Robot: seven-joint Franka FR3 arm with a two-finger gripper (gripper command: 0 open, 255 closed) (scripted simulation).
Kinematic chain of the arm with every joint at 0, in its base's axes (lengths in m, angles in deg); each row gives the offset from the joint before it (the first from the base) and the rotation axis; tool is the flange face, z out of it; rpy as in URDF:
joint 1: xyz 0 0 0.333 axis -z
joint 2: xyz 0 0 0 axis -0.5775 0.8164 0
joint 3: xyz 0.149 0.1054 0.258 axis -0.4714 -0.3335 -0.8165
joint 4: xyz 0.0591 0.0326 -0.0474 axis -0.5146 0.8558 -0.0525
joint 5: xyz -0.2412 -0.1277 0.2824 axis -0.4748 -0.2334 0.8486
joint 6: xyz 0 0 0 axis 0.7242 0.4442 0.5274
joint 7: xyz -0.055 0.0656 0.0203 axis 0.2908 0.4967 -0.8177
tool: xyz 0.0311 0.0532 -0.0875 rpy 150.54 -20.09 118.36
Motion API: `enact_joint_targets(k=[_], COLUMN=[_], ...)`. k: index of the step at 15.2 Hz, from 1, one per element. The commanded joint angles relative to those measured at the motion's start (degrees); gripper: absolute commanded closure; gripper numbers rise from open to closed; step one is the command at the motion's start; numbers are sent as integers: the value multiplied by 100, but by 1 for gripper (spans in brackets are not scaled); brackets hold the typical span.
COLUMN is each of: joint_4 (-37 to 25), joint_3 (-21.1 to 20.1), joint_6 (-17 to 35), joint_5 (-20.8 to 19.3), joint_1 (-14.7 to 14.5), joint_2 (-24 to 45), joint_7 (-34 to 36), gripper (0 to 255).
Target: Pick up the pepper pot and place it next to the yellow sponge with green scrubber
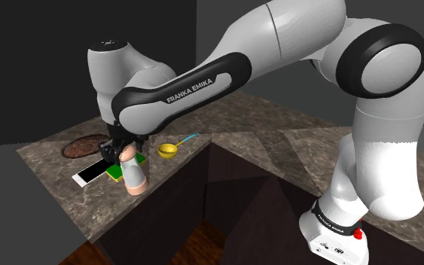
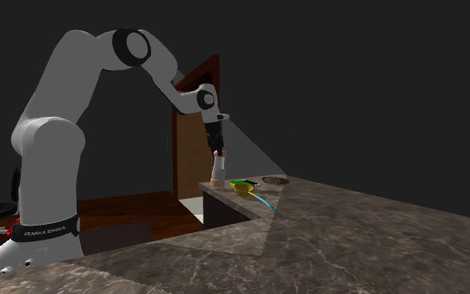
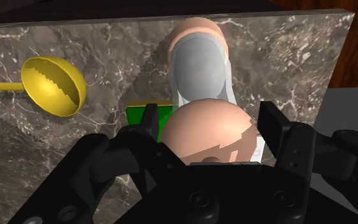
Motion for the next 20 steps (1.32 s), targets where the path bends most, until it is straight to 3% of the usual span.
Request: enact_joint_targets(k=[1,6,7,12,16,20], joint_4=[24,24,22,22,-243,-243], joint_3=[2,2,2,2,-32,-32], joint_6=[29,29,28,29,-560,-560], joint_5=[-1,-1,-1,-1,64,64], joint_1=[4,4,4,4,-10,-10], joint_2=[0,0,0,1,-324,-324], joint_7=[-3,-3,-3,-3,-45,-45], gripper=[255,255,0,0,0,0])
